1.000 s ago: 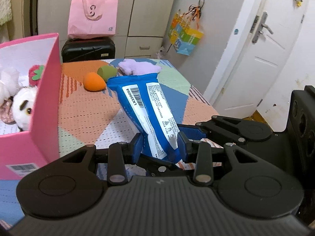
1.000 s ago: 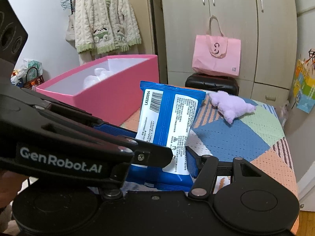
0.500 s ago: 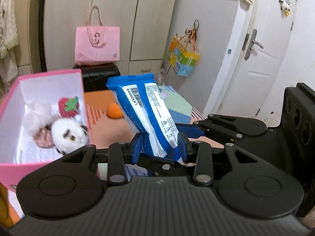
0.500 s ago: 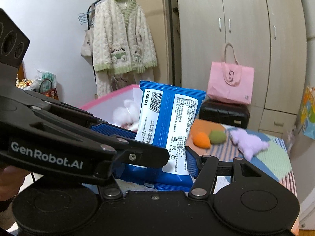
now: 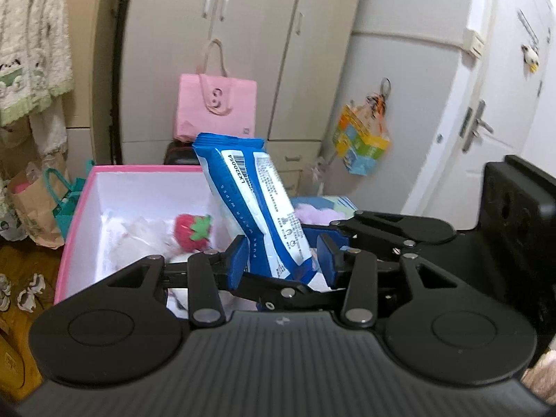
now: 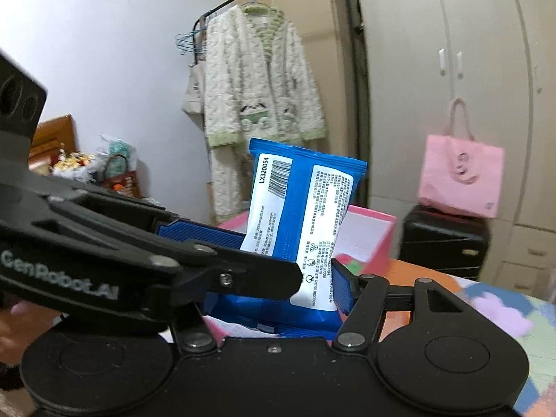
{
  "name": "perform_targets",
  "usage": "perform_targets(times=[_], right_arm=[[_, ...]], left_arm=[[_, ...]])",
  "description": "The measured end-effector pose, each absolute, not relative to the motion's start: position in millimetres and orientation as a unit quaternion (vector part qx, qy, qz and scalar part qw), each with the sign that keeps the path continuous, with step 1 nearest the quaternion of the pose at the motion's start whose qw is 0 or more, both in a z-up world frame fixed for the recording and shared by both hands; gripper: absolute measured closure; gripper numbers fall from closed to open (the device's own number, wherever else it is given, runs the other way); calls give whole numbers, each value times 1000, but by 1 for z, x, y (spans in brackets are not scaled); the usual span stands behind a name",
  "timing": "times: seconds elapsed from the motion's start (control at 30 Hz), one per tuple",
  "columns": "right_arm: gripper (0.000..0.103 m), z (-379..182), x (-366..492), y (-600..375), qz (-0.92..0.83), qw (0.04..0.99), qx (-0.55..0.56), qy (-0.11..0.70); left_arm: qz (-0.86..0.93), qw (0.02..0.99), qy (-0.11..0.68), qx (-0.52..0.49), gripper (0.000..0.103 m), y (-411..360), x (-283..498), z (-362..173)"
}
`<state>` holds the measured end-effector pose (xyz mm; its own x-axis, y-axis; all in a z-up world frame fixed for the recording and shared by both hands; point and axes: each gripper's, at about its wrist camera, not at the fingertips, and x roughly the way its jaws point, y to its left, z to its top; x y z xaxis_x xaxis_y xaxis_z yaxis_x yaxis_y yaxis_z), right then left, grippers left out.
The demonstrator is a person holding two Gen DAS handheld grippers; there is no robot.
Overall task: Organize soft objects
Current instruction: 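Lift the blue packet with both grippers and carry it over the pink box, then open both grippers to drop the blue packet into the pink box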
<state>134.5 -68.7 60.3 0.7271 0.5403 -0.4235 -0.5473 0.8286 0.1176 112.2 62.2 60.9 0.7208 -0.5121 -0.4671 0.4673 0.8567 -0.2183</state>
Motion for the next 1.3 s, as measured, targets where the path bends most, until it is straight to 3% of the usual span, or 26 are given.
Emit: perform_targets(times=[0.47, 0.87, 1.3], right_arm=[[35, 16, 212, -18, 340, 870, 40, 354], [34, -2, 239, 14, 320, 835, 1, 447], [34, 34, 202, -23, 322, 861, -30, 393]], left_arm=[[-216, 910, 338, -99, 62, 123, 179, 23], [-209, 880, 402, -142, 62, 146, 215, -4], [-208, 915, 345, -40, 51, 136, 175, 34]])
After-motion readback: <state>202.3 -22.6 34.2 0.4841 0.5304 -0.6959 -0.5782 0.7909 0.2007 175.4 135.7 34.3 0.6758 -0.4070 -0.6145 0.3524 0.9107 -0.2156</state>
